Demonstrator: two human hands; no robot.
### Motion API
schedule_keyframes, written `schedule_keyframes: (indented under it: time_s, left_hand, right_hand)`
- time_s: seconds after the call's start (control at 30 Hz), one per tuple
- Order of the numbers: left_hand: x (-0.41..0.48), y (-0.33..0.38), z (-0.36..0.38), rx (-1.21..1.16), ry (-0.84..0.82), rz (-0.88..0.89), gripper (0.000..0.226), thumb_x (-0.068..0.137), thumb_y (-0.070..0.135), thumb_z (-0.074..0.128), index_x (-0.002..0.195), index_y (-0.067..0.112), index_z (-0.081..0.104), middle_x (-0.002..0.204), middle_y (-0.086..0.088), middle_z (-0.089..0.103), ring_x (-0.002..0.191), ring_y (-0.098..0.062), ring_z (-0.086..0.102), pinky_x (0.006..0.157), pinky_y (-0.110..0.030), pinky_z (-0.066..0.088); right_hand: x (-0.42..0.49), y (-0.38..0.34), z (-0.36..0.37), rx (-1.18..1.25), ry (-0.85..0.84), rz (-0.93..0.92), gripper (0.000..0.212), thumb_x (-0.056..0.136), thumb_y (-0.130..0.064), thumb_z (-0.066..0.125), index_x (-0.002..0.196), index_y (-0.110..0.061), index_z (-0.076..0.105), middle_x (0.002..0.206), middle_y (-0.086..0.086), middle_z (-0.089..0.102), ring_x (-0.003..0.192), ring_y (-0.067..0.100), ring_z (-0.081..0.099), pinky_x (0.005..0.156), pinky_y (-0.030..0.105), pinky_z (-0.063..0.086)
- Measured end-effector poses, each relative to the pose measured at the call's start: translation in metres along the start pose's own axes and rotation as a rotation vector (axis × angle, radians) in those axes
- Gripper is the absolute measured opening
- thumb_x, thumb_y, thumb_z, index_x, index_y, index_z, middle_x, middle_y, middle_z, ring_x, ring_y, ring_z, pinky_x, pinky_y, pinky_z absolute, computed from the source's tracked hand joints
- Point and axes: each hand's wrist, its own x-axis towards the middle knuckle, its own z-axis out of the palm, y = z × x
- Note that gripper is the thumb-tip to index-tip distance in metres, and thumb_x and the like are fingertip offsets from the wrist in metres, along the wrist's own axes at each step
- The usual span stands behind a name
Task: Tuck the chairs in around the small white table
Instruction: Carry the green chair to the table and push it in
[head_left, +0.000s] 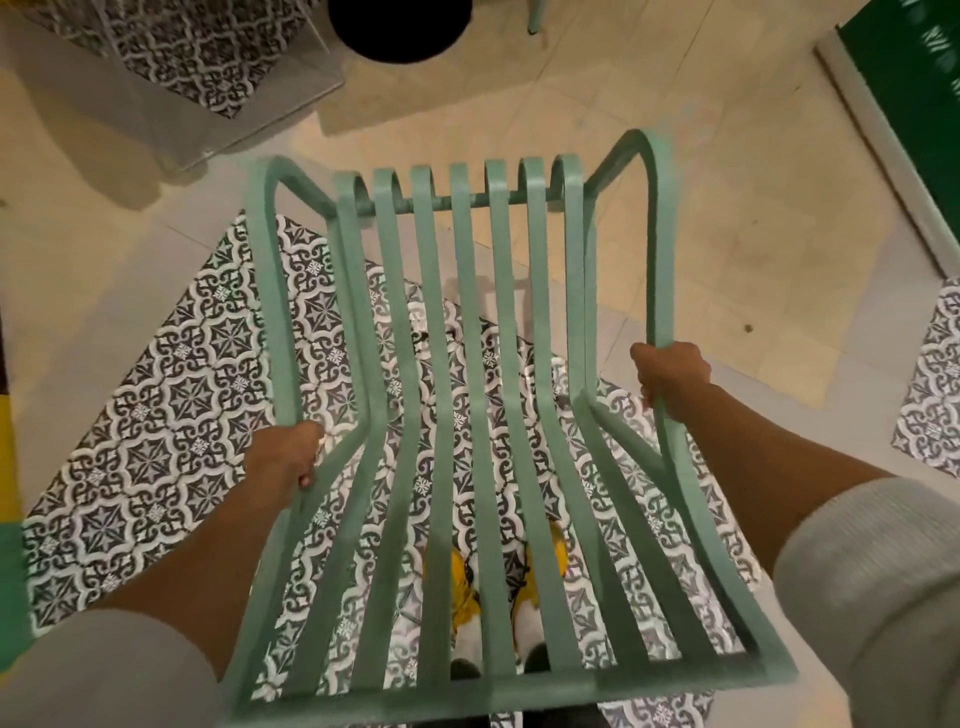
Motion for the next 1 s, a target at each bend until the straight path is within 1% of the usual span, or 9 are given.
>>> schedule_keyframes:
  time_s: [0.07, 0.13, 0.27, 0.37, 0.47, 0.6, 0.73, 0.9, 1.0]
  left_hand:
    - [-0.004, 0.000, -0.001, 0.019, 0.024, 0.002, 0.027, 0.096, 0.024, 0.069, 0.098, -0.003, 0.068, 0.066, -0.009, 0.061, 0.048, -0.021, 0.051, 0.046, -0.026, 0.045]
    - [-0.006, -0.001, 0.000, 0.034, 0.040, 0.007, 0.027, 0.095, 0.026, 0.070, 0.094, -0.001, 0.067, 0.065, -0.010, 0.063, 0.048, -0.022, 0.054, 0.046, -0.027, 0.047]
    - [-0.008, 0.007, -0.002, 0.068, 0.068, 0.014, 0.029, 0.090, 0.026, 0.071, 0.095, -0.003, 0.069, 0.067, -0.013, 0.068, 0.051, -0.025, 0.059, 0.053, -0.032, 0.051]
    - [-0.010, 0.011, -0.003, 0.096, 0.098, 0.026, 0.037, 0.089, 0.032, 0.070, 0.099, -0.003, 0.071, 0.075, -0.016, 0.074, 0.054, -0.027, 0.066, 0.054, -0.033, 0.057]
    - [-0.014, 0.011, -0.005, 0.135, 0.081, 0.068, 0.047, 0.094, 0.044, 0.070, 0.103, -0.002, 0.072, 0.083, -0.017, 0.077, 0.054, -0.027, 0.066, 0.052, -0.031, 0.053]
    - [-0.027, -0.001, -0.014, 0.237, 0.036, 0.171, 0.062, 0.101, 0.063, 0.063, 0.088, 0.003, 0.072, 0.065, -0.010, 0.072, 0.045, -0.020, 0.066, 0.045, -0.026, 0.048]
    - [-0.039, -0.002, -0.024, 0.453, 0.015, 0.242, 0.083, 0.103, 0.075, 0.044, 0.094, -0.002, 0.072, 0.089, -0.021, 0.076, 0.087, -0.037, 0.074, 0.072, -0.037, 0.052]
    - [-0.046, -0.010, -0.016, 0.538, -0.012, 0.275, 0.086, 0.105, 0.071, 0.042, 0.102, -0.010, 0.072, 0.096, -0.030, 0.074, 0.094, -0.044, 0.073, 0.084, -0.046, 0.060]
    - [-0.047, -0.018, -0.012, 0.575, -0.001, 0.280, 0.088, 0.105, 0.070, 0.042, 0.108, -0.013, 0.071, 0.101, -0.033, 0.073, 0.097, -0.046, 0.072, 0.083, -0.046, 0.058]
  right_hand:
    - [-0.006, 0.003, -0.005, -0.007, -0.037, -0.022, 0.039, 0.097, -0.034, 0.066, 0.111, 0.002, 0.072, 0.079, 0.011, 0.075, 0.053, 0.023, 0.068, 0.051, 0.026, 0.060]
    - [-0.015, 0.017, -0.006, -0.077, -0.052, -0.041, 0.050, 0.102, -0.046, 0.064, 0.114, 0.002, 0.071, 0.089, 0.015, 0.077, 0.065, 0.029, 0.074, 0.063, 0.033, 0.063]
    - [-0.039, 0.053, -0.001, -0.355, 0.056, -0.133, 0.068, 0.107, -0.066, 0.045, 0.116, -0.001, 0.064, 0.099, 0.019, 0.068, 0.087, 0.039, 0.068, 0.076, 0.040, 0.055]
    - [-0.046, 0.061, 0.002, -0.408, 0.111, -0.189, 0.069, 0.108, -0.067, 0.038, 0.112, -0.002, 0.062, 0.091, 0.015, 0.058, 0.081, 0.038, 0.061, 0.070, 0.039, 0.047]
    - [-0.049, 0.061, 0.003, -0.442, 0.143, -0.219, 0.069, 0.108, -0.068, 0.034, 0.106, -0.004, 0.059, 0.089, 0.016, 0.059, 0.074, 0.036, 0.055, 0.065, 0.038, 0.045]
    - [-0.049, 0.056, 0.001, -0.415, 0.097, -0.206, 0.069, 0.108, -0.068, 0.036, 0.111, -0.003, 0.060, 0.096, 0.018, 0.064, 0.080, 0.037, 0.063, 0.068, 0.042, 0.054]
    - [-0.053, 0.050, -0.002, -0.402, 0.049, -0.158, 0.068, 0.109, -0.064, 0.041, 0.114, 0.000, 0.064, 0.104, 0.021, 0.070, 0.090, 0.041, 0.070, 0.081, 0.051, 0.063]
    - [-0.052, 0.064, -0.003, -0.463, 0.018, -0.143, 0.071, 0.110, -0.062, 0.040, 0.111, 0.003, 0.067, 0.096, 0.019, 0.070, 0.084, 0.037, 0.070, 0.079, 0.046, 0.063]
    - [-0.052, 0.068, -0.004, -0.506, 0.039, -0.158, 0.068, 0.111, -0.059, 0.039, 0.112, 0.002, 0.068, 0.093, 0.017, 0.066, 0.082, 0.037, 0.067, 0.076, 0.043, 0.060]
